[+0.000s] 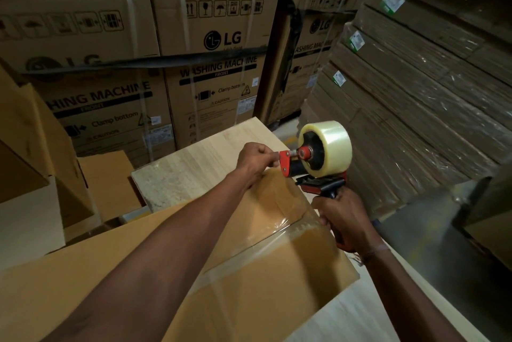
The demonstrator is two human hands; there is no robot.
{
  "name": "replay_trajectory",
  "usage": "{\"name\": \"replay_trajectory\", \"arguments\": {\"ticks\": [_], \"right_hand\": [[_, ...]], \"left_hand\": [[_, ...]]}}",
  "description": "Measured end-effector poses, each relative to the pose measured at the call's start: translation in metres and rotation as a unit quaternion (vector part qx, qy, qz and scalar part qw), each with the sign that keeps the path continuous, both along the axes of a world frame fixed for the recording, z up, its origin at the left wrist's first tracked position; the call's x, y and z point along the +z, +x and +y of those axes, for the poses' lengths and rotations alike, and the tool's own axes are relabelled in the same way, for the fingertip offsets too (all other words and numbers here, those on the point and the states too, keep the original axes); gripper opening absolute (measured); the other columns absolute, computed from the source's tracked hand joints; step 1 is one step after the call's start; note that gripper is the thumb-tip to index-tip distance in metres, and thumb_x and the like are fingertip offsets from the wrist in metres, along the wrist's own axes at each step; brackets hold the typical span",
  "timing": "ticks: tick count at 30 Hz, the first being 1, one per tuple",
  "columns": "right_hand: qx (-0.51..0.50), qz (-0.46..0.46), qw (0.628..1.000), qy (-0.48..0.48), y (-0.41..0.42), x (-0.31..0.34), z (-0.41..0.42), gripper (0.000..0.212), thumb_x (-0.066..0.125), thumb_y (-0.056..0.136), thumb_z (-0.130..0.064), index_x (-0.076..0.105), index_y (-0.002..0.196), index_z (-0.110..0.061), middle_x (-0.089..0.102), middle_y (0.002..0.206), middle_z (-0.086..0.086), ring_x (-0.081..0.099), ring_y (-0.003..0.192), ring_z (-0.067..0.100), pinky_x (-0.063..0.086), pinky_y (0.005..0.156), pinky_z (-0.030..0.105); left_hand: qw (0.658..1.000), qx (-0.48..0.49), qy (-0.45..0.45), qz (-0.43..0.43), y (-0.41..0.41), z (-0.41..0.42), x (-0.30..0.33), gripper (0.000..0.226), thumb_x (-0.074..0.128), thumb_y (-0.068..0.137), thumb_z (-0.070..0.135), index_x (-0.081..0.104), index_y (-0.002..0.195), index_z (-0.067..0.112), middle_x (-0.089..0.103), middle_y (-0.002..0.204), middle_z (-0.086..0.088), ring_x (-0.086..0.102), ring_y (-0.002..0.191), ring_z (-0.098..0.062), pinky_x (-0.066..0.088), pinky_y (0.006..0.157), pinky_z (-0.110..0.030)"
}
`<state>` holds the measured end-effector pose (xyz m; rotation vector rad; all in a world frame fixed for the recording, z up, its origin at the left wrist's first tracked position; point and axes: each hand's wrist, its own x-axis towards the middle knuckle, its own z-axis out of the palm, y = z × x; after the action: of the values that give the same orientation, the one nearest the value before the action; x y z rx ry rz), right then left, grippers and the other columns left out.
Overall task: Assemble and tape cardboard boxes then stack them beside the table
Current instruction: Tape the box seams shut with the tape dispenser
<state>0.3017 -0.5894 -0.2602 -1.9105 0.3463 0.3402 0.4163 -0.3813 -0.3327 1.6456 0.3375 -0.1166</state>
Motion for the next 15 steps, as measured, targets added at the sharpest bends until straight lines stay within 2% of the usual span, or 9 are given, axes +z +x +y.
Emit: {"name": "replay_trajectory", "arguments": {"ticks": [4,7,9,12,15], "right_hand": [[-0.002,0.026,1.0,0.006,-0.015,-0.006,-0.019,0.01,0.065,0.085,-0.002,0.061,0.081,-0.009,0.054,0.059,0.009,0.05,0.057,0.024,0.041,0.054,0.035],[-0.009,0.036,0.999,0.007,-0.025,-0.01,-0.024,0.005,0.068,0.087,-0.005,0.063,0.088,-0.006,0.059,0.063,0.01,0.053,0.057,0.024,0.043,0.054,0.035],[-0.019,0.034,0.999,0.002,-0.026,-0.013,-0.022,0.006,0.069,0.088,-0.006,0.067,0.094,-0.005,0.065,0.065,0.012,0.059,0.059,0.025,0.046,0.056,0.036],[-0.02,0.024,0.999,-0.019,-0.029,-0.016,-0.016,0.011,0.07,0.089,-0.007,0.07,0.1,-0.005,0.074,0.071,0.014,0.068,0.066,0.029,0.054,0.064,0.04],[-0.023,0.011,0.999,-0.043,-0.03,-0.017,-0.014,0.011,0.072,0.09,-0.008,0.072,0.1,-0.007,0.078,0.076,0.013,0.077,0.076,0.031,0.062,0.075,0.046]], "left_hand": [[1.0,0.022,-0.003,0.002,0.003,0.0,-0.007,0.026,0.087,0.083,0.023,0.074,0.077,0.001,0.075,0.069,-0.004,0.071,0.068,-0.014,0.06,0.078,-0.035],[1.0,-0.002,0.027,-0.006,0.003,-0.002,-0.006,0.026,0.086,0.084,0.028,0.074,0.072,0.008,0.075,0.07,-0.002,0.073,0.076,-0.02,0.061,0.081,-0.039],[0.999,-0.001,0.044,-0.007,0.004,-0.003,-0.007,0.028,0.086,0.084,0.03,0.074,0.073,0.007,0.075,0.07,-0.001,0.072,0.075,-0.019,0.059,0.079,-0.036],[0.998,0.004,0.06,0.007,0.003,-0.001,-0.009,0.031,0.087,0.083,0.03,0.073,0.077,0.002,0.074,0.071,-0.003,0.067,0.069,-0.017,0.057,0.074,-0.034],[0.995,-0.017,0.074,0.058,0.008,0.001,-0.011,0.033,0.087,0.082,0.033,0.072,0.077,0.004,0.075,0.078,-0.009,0.067,0.073,-0.021,0.059,0.078,-0.039]]}}
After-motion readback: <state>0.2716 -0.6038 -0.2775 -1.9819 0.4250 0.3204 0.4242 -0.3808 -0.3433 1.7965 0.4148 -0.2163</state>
